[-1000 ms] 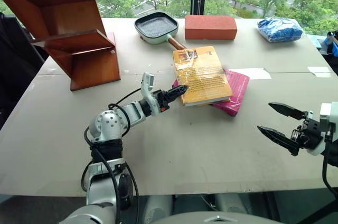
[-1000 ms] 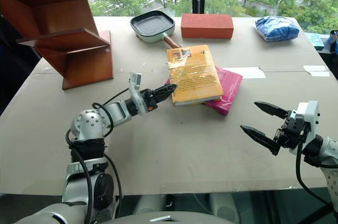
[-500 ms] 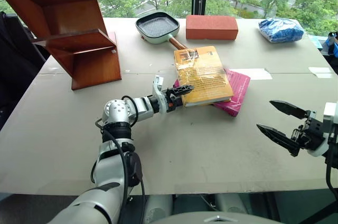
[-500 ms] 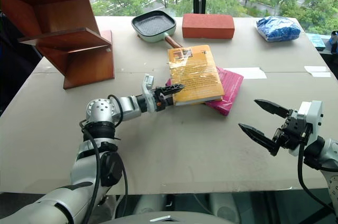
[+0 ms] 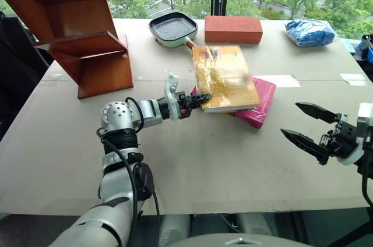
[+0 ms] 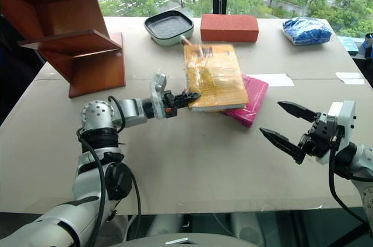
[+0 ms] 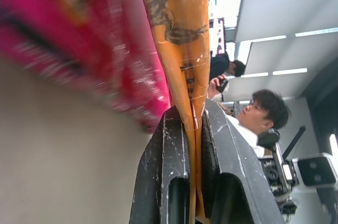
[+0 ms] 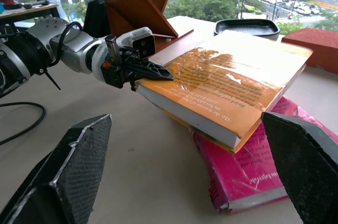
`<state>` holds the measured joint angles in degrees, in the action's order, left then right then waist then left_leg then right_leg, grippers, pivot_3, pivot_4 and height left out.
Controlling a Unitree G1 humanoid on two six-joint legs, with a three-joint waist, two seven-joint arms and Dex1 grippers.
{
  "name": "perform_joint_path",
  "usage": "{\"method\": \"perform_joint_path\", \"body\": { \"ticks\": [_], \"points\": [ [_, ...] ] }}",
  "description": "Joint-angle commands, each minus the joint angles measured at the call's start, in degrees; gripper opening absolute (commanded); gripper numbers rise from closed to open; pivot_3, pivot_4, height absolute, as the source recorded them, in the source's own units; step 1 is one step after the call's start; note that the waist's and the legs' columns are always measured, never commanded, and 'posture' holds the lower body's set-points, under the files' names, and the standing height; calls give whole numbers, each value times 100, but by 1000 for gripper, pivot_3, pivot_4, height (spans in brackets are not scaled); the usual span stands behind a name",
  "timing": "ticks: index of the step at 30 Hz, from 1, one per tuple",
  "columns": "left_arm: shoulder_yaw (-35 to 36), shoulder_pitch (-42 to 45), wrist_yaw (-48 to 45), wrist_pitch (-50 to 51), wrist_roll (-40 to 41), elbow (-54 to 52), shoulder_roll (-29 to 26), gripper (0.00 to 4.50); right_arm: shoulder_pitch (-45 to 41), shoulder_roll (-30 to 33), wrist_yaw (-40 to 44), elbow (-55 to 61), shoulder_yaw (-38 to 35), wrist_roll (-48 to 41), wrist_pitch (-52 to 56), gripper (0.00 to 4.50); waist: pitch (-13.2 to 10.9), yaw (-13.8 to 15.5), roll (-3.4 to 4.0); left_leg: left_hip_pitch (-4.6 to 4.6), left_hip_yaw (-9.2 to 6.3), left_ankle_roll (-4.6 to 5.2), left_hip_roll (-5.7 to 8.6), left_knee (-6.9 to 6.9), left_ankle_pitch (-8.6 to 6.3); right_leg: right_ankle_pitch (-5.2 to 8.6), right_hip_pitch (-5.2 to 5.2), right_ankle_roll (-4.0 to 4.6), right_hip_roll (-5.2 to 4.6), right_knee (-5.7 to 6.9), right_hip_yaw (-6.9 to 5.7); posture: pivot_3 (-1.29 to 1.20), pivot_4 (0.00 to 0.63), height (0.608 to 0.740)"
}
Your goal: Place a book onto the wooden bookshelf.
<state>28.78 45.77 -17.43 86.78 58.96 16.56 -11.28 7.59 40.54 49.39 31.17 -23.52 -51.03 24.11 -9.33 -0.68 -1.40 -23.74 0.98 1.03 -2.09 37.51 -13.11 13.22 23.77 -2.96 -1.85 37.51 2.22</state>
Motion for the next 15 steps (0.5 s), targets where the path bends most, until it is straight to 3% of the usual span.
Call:
{"method": "perform_joint_path", "body": {
  "ticks": [1,4,6,10,15],
  "points": [
    [-470,309,-66,-561,22,-1721,-205,79,-347,119,-159,138,-189,-462,200,4500,-5,5,-9,0,-1,0,0,0,0,0,0,0,0,0,0,0,150,740],
    [-1996,472,-306,-1794,-1413,-2833,-1238,79,-805,176,-246,-94,-143,-843,478,4500,-4,-10,-7,5,5,-2,0,-3,0,0,-1,0,2,0,8,0,150,740],
    [-2584,706,-526,-2410,-2043,-3152,-1838,79,-1233,143,-263,-312,-89,-1123,597,4500,-8,-17,-7,14,14,-2,0,-8,1,0,-2,1,4,3,17,0,150,740],
    [-3506,1128,-1031,-3565,-3425,-3498,-3161,79,-2325,38,-180,-881,191,-1478,841,4500,-37,-31,-18,10,15,-1,0,-7,1,0,4,4,7,6,19,0,150,740],
    [-4110,1233,-1916,-4936,-4980,-3302,-4875,79,-3631,-204,-335,-1649,635,-1658,1309,4500,-51,-22,-14,0,19,-1,-4,-15,1,1,17,3,10,-6,20,0,150,740]
  ]
}}
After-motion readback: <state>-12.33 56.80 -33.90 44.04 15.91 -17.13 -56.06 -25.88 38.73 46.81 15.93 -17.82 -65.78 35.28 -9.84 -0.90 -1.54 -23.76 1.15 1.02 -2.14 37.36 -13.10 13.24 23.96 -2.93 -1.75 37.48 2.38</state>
